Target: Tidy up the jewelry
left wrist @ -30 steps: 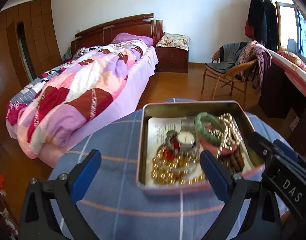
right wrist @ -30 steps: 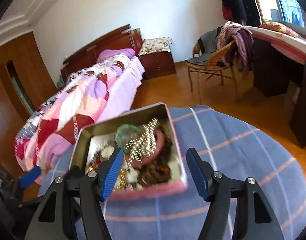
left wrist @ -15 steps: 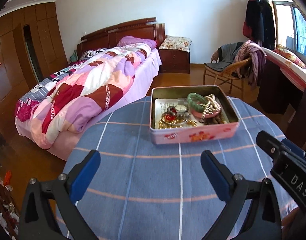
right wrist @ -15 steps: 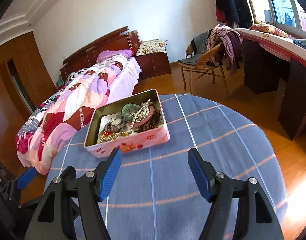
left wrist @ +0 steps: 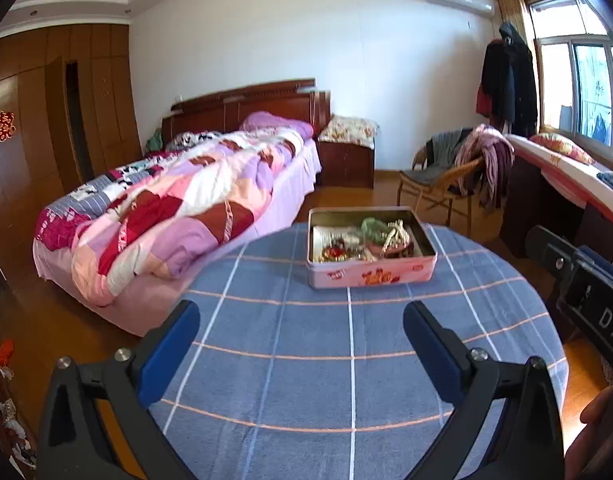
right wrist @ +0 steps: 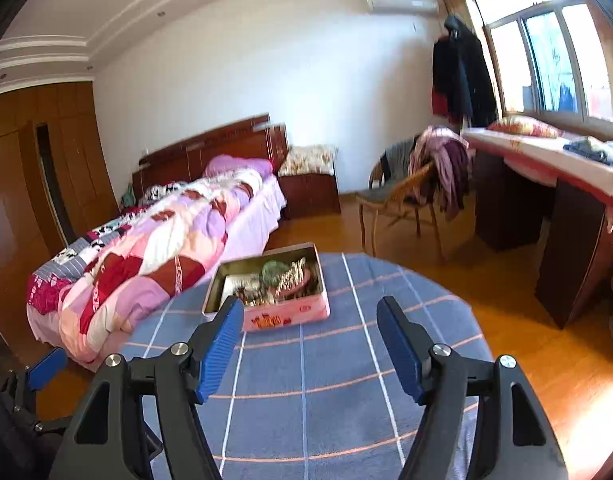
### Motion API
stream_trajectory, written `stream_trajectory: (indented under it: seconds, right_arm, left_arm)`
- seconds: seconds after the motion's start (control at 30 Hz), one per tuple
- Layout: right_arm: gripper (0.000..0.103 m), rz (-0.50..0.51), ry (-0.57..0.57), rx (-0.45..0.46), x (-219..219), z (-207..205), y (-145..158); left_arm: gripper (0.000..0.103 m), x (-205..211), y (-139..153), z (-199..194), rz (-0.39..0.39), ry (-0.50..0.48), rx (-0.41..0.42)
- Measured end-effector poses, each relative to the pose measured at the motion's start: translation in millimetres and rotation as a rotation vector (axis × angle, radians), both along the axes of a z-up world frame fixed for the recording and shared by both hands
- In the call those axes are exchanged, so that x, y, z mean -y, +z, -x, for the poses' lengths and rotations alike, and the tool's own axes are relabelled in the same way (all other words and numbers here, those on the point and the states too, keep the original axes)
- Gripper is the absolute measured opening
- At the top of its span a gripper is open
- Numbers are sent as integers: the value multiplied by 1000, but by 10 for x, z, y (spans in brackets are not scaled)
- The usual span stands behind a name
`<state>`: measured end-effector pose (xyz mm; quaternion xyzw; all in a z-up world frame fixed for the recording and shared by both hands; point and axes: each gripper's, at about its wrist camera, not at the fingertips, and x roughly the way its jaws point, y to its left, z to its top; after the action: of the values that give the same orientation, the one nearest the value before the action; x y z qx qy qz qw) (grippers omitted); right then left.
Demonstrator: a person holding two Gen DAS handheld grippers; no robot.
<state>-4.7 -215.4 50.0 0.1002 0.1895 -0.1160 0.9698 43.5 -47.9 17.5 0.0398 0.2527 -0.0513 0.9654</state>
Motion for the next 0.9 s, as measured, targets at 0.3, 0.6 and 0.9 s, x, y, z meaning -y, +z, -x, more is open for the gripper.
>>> stream_trajectory:
  seconds: [0.3, 0.6, 0.9]
  right_arm:
    - [79, 56, -18, 123, -144, 360, 348]
    - [80, 62, -14, 170, -225, 498, 437]
    - [80, 67, -24, 197, -224, 585, 487]
  left_arm:
    - [103, -97, 267, 289, 39, 7, 108]
    - [103, -177, 344, 419, 49, 30, 160]
    - [103, -170, 379, 481, 42, 36, 191]
